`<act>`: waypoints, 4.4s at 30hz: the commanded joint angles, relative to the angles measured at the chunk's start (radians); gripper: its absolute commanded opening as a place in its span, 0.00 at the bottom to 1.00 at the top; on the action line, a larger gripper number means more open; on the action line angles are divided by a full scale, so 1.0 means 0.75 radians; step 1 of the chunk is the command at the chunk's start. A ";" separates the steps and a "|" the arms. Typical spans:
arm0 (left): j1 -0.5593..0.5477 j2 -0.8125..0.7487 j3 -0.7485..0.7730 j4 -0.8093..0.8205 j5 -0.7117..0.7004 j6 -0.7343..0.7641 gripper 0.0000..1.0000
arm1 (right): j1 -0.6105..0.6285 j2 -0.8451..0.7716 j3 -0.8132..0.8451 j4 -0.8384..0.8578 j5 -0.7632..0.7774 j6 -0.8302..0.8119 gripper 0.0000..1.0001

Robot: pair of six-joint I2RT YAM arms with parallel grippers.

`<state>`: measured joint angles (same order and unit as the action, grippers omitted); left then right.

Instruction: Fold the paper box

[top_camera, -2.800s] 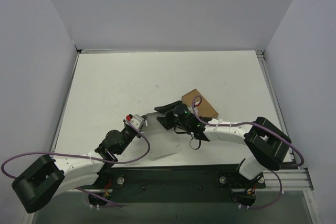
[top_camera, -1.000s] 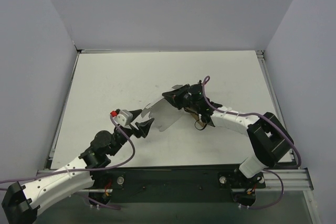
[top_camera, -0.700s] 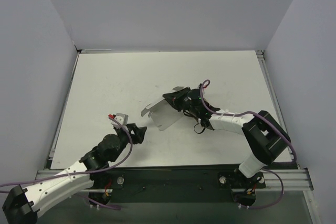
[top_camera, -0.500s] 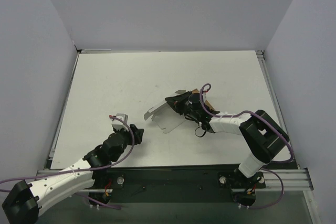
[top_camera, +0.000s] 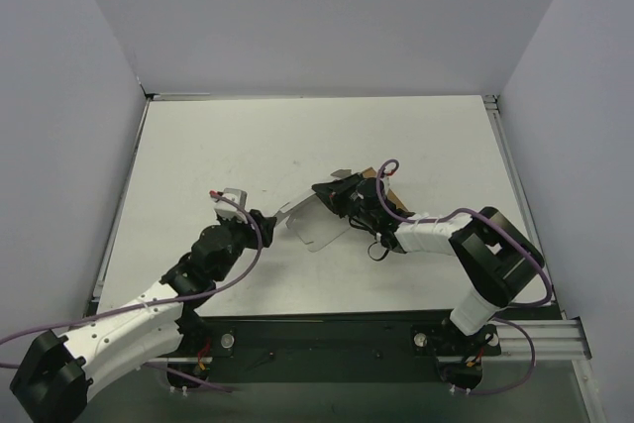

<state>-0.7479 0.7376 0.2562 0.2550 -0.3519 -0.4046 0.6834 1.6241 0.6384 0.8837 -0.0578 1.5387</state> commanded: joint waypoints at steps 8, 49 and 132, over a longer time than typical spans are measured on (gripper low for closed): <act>0.120 0.323 0.176 0.282 0.244 0.177 0.66 | -0.001 0.033 0.002 0.108 -0.019 -0.037 0.00; 0.028 0.839 0.262 0.740 0.336 0.738 0.65 | -0.005 0.039 0.010 0.118 -0.062 -0.041 0.00; 0.449 0.908 0.100 0.777 0.647 0.120 0.65 | -0.064 0.203 -0.052 0.202 -0.005 -0.068 0.00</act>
<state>-0.4160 1.4014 0.2924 0.7471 0.0879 -0.3557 0.6605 1.7344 0.5919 1.0973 -0.0837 1.4982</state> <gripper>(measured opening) 0.646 0.065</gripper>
